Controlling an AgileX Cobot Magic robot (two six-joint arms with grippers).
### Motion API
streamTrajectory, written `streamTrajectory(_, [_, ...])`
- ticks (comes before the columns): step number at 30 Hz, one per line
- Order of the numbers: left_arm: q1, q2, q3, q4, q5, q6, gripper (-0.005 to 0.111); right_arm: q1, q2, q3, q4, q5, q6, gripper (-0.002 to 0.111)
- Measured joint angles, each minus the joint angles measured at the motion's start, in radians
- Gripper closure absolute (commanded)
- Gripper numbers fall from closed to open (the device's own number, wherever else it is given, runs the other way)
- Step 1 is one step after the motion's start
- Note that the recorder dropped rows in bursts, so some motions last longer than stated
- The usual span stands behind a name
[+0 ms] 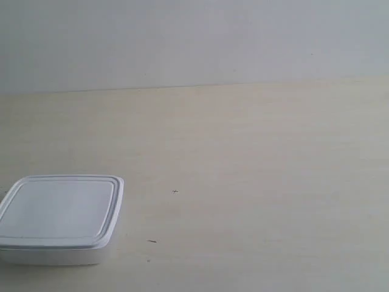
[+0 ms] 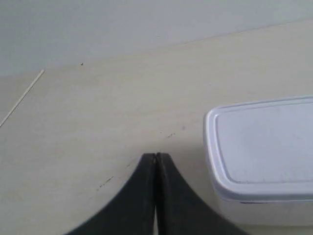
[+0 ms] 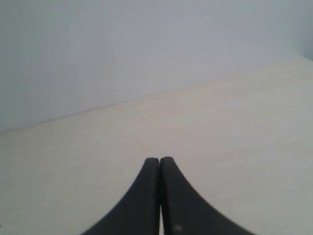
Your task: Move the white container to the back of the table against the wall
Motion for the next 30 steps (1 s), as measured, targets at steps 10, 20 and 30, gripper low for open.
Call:
streamTrajectory(10, [0.0,0.219,-0.088,0.0,0.016,0.012,0.107,0.0,0.049,-0.024,0.0,0.005,0.0,0.108])
streamTrajectory(20, [0.0,0.444,-0.354,0.0,0.016,0.015,0.107,0.0,0.43,-0.272,0.0,0.005,0.0,0.108])
streamTrajectory(30, [0.0,0.54,-0.439,0.0,0.009,0.017,0.107,0.0,0.573,-0.444,0.0,0.0,0.0,0.108])
